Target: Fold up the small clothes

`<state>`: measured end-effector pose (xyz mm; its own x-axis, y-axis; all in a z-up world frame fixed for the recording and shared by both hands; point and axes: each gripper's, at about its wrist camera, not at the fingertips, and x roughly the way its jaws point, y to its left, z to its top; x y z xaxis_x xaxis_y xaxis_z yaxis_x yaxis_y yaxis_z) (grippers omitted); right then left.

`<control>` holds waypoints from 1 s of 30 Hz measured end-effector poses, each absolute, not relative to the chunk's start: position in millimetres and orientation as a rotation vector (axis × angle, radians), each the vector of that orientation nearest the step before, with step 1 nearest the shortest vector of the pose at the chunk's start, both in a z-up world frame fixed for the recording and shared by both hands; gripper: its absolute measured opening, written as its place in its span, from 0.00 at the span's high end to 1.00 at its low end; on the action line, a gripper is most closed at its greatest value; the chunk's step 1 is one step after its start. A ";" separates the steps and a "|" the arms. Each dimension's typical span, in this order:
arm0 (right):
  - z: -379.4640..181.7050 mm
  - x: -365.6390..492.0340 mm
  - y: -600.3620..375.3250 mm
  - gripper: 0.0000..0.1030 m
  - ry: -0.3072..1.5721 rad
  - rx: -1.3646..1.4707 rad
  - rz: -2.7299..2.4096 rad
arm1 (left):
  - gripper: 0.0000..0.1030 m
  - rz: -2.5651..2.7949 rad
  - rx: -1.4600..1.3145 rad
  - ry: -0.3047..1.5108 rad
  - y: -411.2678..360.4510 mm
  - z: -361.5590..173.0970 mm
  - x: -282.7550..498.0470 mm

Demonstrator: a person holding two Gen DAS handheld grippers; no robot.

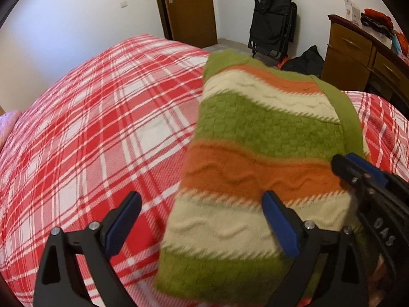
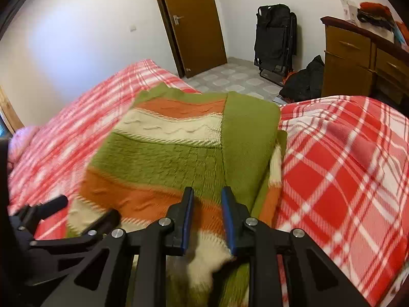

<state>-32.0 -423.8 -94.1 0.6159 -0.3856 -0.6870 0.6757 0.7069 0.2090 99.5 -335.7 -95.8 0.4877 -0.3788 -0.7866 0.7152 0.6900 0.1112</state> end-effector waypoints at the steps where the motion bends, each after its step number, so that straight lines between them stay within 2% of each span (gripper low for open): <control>1: -91.1 -37.7 -419.9 0.77 0.642 0.488 -0.639 | 0.03 -0.690 0.462 0.820 -331.5 -96.7 98.8; 3: -82.0 -53.0 -405.5 0.74 0.598 0.468 -0.652 | 0.03 -0.676 0.449 0.817 -317.9 -96.6 95.4; 4: -79.2 -58.2 -399.5 0.69 0.582 0.455 -0.654 | 0.03 -0.674 0.437 0.812 -312.0 -95.7 93.2; 6: -70.4 -73.6 -383.8 0.53 0.535 0.427 -0.659 | 0.03 -0.663 0.408 0.802 -297.4 -92.0 86.6; 7: -68.5 -78.5 -379.0 0.42 0.522 0.424 -0.658 | 0.03 -0.664 0.400 0.802 -293.5 -91.0 84.6; 8: -64.9 -85.2 -371.5 0.37 0.500 0.422 -0.652 | 0.04 -0.665 0.387 0.801 -286.4 -88.8 80.3; 18: -54.9 -117.2 -321.8 0.37 0.485 0.367 -0.662 | 0.04 -0.658 0.288 0.775 -234.9 -68.8 60.1; 30: -23.1 -160.0 -282.3 0.37 0.413 0.289 -0.681 | 0.04 -0.652 0.289 0.643 -198.5 -34.8 24.5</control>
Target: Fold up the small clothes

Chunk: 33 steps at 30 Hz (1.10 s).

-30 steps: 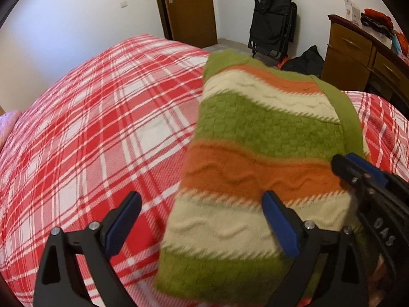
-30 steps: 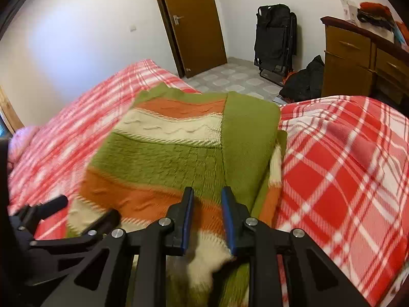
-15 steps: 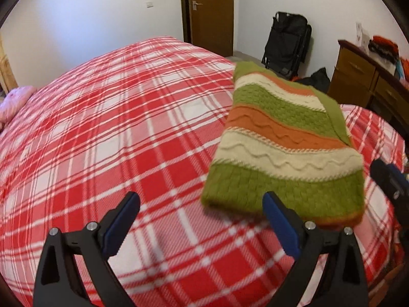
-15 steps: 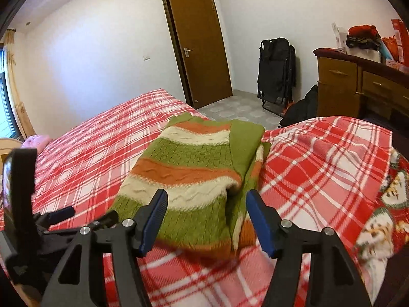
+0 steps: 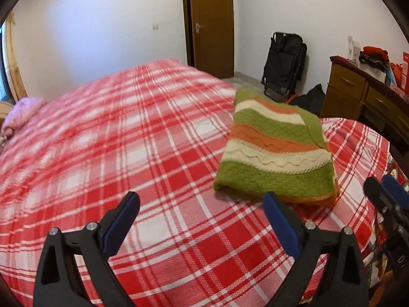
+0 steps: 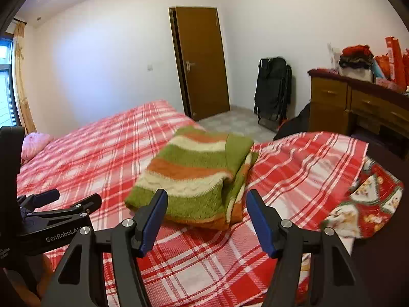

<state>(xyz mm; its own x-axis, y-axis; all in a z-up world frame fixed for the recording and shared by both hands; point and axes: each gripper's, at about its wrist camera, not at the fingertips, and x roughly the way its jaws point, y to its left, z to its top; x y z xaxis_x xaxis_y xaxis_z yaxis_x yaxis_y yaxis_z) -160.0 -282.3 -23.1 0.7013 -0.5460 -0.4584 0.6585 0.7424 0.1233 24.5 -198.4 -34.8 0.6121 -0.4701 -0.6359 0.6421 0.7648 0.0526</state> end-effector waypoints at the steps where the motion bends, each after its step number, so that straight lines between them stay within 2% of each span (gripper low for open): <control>1: -18.3 -164.1 -281.3 0.37 0.399 0.286 -0.683 | 0.03 -0.644 0.290 0.614 -196.1 -28.8 20.2; 3: -8.2 -169.8 -279.2 0.37 0.367 0.288 -0.688 | 0.00 -0.630 0.283 0.561 -191.0 -17.0 11.9; 10: 20.6 -177.4 -267.7 0.37 0.269 0.257 -0.685 | 0.00 -0.602 0.260 0.421 -176.7 15.9 -9.5; 20: 31.6 -180.8 -260.3 0.37 0.228 0.230 -0.692 | 0.00 -0.596 0.264 0.437 -176.8 18.9 -12.2; 33: 40.5 -186.7 -255.0 0.36 0.200 0.221 -0.707 | 0.00 -0.600 0.233 0.369 -165.0 34.3 -24.2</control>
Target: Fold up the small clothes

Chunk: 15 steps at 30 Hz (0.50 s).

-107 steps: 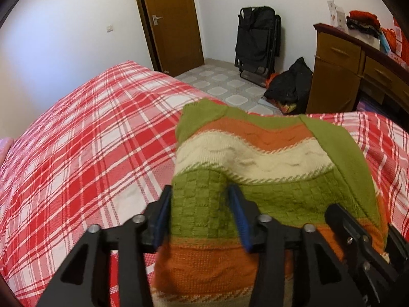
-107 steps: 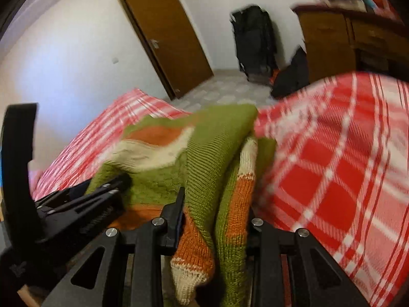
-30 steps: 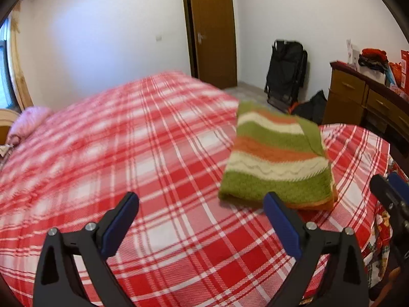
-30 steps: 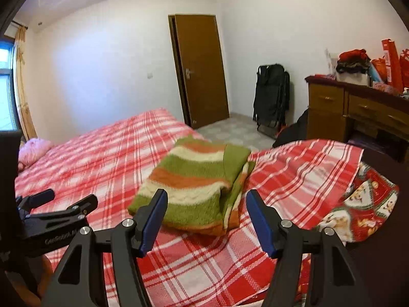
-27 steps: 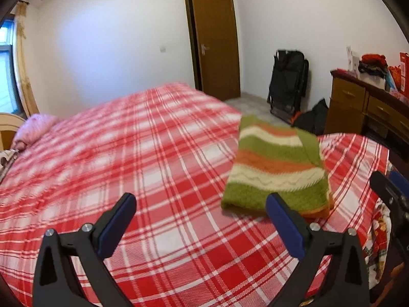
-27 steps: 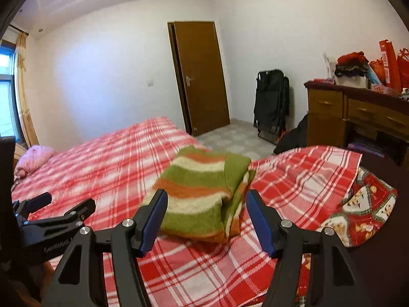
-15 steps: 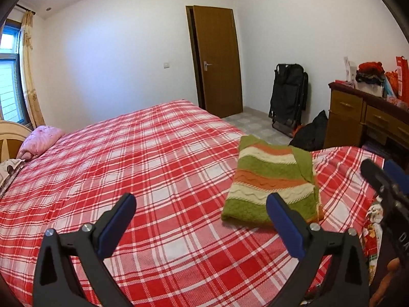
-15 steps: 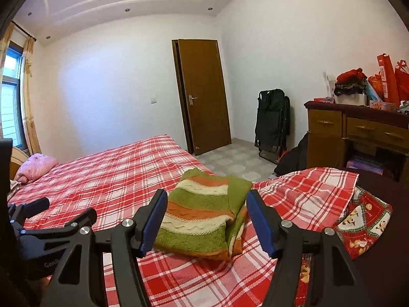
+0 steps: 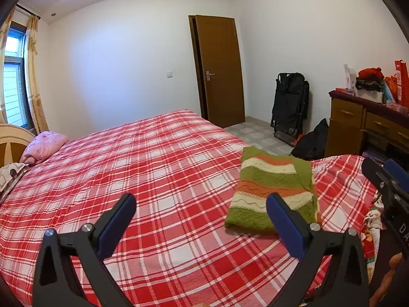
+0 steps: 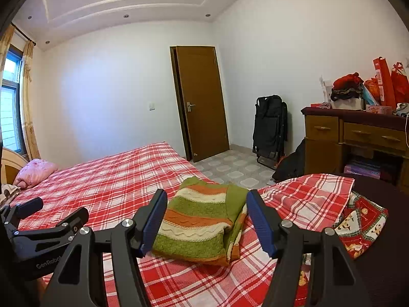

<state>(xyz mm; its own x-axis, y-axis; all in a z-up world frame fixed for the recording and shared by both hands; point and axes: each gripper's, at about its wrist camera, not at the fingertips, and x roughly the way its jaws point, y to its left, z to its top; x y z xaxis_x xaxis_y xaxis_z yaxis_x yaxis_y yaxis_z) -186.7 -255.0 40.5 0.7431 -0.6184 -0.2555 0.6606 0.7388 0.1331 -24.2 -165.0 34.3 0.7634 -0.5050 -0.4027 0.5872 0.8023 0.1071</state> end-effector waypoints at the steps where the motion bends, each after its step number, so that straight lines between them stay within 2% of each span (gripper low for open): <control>1: 40.6 -186.4 -254.3 0.36 0.202 0.221 -0.706 | 0.00 -0.599 0.234 0.367 -165.3 34.8 -24.5; 15: 37.7 -186.6 -257.7 0.36 0.218 0.251 -0.708 | 0.00 -0.607 0.250 0.357 -169.5 37.0 -28.8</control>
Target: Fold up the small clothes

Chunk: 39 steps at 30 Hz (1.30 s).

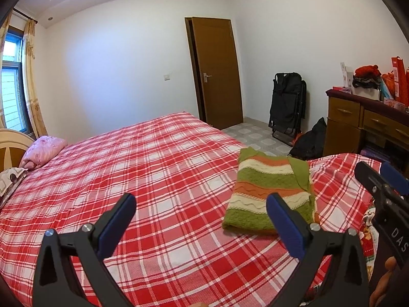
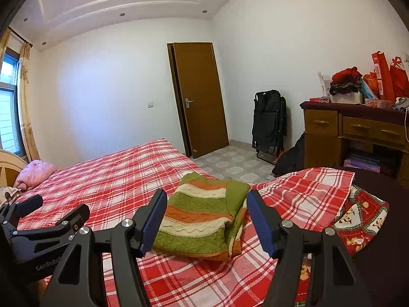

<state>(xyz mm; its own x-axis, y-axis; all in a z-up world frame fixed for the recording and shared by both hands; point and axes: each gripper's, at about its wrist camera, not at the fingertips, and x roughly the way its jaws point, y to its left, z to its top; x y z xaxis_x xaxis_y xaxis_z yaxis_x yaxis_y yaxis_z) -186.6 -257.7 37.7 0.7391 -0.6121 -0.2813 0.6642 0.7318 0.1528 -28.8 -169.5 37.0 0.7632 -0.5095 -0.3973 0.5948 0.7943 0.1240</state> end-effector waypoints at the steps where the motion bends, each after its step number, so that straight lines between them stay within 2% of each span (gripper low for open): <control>1: 37.5 -186.1 -257.9 0.36 0.219 0.250 -0.709 | 0.00 -0.608 0.251 0.359 -169.6 37.0 -28.7; 39: 33.0 -188.2 -255.6 0.34 0.210 0.252 -0.726 | 0.00 -0.651 0.250 0.317 -167.4 43.2 -32.1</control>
